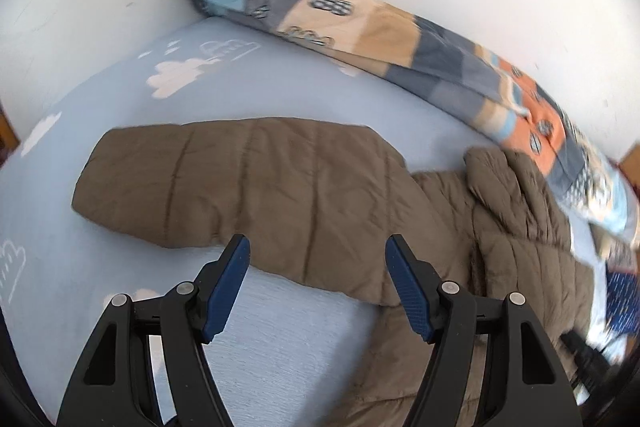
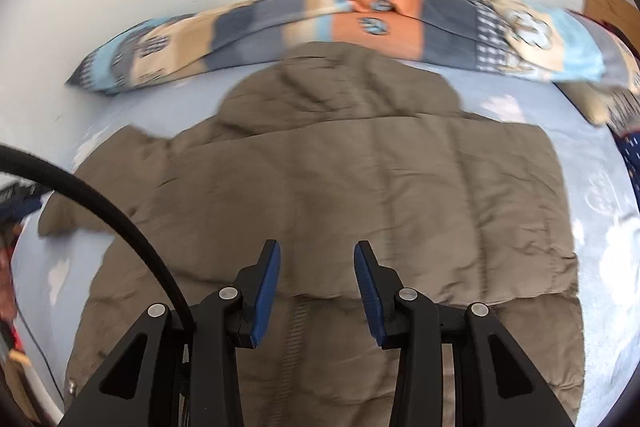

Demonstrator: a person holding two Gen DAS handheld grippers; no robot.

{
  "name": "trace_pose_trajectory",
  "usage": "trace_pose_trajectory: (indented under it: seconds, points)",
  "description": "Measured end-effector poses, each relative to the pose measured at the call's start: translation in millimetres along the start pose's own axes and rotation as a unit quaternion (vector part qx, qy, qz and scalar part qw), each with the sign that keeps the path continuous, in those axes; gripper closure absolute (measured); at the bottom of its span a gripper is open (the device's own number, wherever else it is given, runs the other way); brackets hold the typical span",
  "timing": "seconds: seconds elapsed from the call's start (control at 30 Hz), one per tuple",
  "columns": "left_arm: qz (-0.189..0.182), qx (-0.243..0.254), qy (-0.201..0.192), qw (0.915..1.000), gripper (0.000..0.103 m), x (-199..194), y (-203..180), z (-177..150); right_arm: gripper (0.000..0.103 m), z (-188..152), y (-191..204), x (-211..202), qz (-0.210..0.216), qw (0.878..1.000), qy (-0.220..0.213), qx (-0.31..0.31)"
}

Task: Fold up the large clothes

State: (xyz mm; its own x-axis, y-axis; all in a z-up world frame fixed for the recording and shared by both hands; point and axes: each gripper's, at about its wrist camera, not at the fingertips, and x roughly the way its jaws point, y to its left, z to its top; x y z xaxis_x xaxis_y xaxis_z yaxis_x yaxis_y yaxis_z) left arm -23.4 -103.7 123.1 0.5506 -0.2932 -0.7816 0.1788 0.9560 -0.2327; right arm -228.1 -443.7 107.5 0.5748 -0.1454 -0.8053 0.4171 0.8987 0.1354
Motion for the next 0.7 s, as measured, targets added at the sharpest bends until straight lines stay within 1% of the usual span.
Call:
trace_pose_trajectory:
  seconds: [0.13, 0.23, 0.3, 0.33, 0.4, 0.47, 0.53, 0.57, 0.63, 0.7]
  points:
    - [-0.011, -0.033, 0.007, 0.9994, 0.034, 0.0, 13.7, 4.2, 0.061, -2.1, 36.5, 9.9, 0.008, 1.0, 0.014, -0.023]
    - [-0.011, -0.039, 0.011, 0.9991, 0.034, -0.5, 18.9, 5.9, 0.061, 2.0, 67.5, 25.2, 0.009, 0.999, 0.021, -0.046]
    - [-0.014, -0.047, 0.013, 0.9987, 0.034, -0.9, 24.1, 7.5, 0.061, 3.2, 86.0, 41.4, 0.008, 0.997, 0.039, -0.064]
    - [-0.015, -0.053, 0.013, 0.9984, 0.033, -1.7, 27.5, 8.7, 0.061, 3.8, 88.9, 47.8, 0.009, 0.997, 0.045, -0.066]
    - [-0.018, -0.06, 0.013, 0.9979, 0.033, -2.2, 34.5, 11.3, 0.061, 2.2, 97.5, 69.6, -0.005, 0.994, 0.077, -0.076]
    - [-0.019, -0.07, 0.015, 0.9973, 0.033, -1.8, 44.0, 13.4, 0.061, 0.0, 98.9, 81.4, -0.016, 0.993, 0.093, -0.074]
    - [-0.021, -0.09, 0.018, 0.9955, 0.033, 1.0, 58.1, 15.6, 0.061, 3.1, 99.3, 77.3, -0.013, 0.993, 0.099, -0.07]
    - [-0.021, -0.1, 0.021, 0.9946, 0.033, 2.4, 64.3, 15.9, 0.061, 6.4, 96.8, 67.7, -0.003, 0.994, 0.094, -0.061]
    - [-0.019, -0.125, 0.027, 0.9916, 0.033, 5.9, 80.6, 16.1, 0.06, 9.7, 91.5, 41.9, 0.015, 0.996, 0.077, -0.049]
    - [-0.021, -0.143, 0.031, 0.989, 0.033, 9.3, 94.2, 16.7, 0.056, 10.1, 83.9, 13.2, 0.02, 0.997, 0.056, -0.041]
